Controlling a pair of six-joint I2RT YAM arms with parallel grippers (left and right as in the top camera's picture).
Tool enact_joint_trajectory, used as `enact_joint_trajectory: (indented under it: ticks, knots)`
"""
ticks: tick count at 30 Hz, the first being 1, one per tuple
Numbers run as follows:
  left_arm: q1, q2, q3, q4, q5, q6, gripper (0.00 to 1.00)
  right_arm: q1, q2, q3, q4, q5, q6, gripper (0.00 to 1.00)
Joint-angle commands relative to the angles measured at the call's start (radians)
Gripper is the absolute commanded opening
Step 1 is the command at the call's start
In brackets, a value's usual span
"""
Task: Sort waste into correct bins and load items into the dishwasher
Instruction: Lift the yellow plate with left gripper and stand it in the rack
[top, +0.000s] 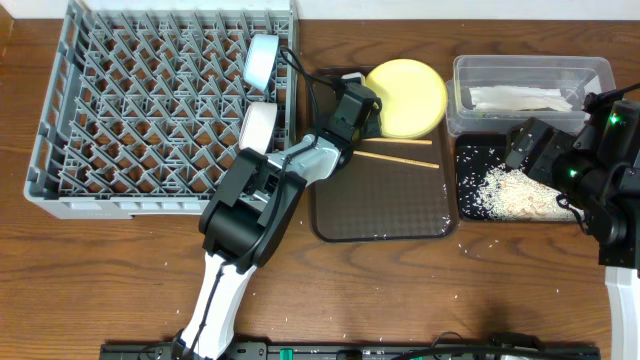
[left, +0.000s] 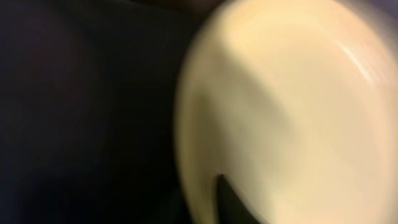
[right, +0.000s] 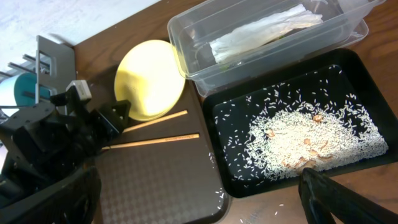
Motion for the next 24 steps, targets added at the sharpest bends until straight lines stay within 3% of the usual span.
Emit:
enact_joint_trajectory:
  ticks: [1,14,24]
  knots:
    - [-0.002,0.056,-0.01,-0.028,0.007,0.008,0.08,-0.004,0.002,0.006,-0.002,0.002,0.009,0.99]
    - [0.022,-0.026,-0.01,-0.052,0.02,0.008,0.08,-0.004,0.002,0.006,-0.001,0.002,0.009,0.99]
    - [0.095,-0.306,-0.01,-0.254,0.156,0.01,0.07,-0.004,0.002,0.006,-0.001,0.002,0.009,0.99]
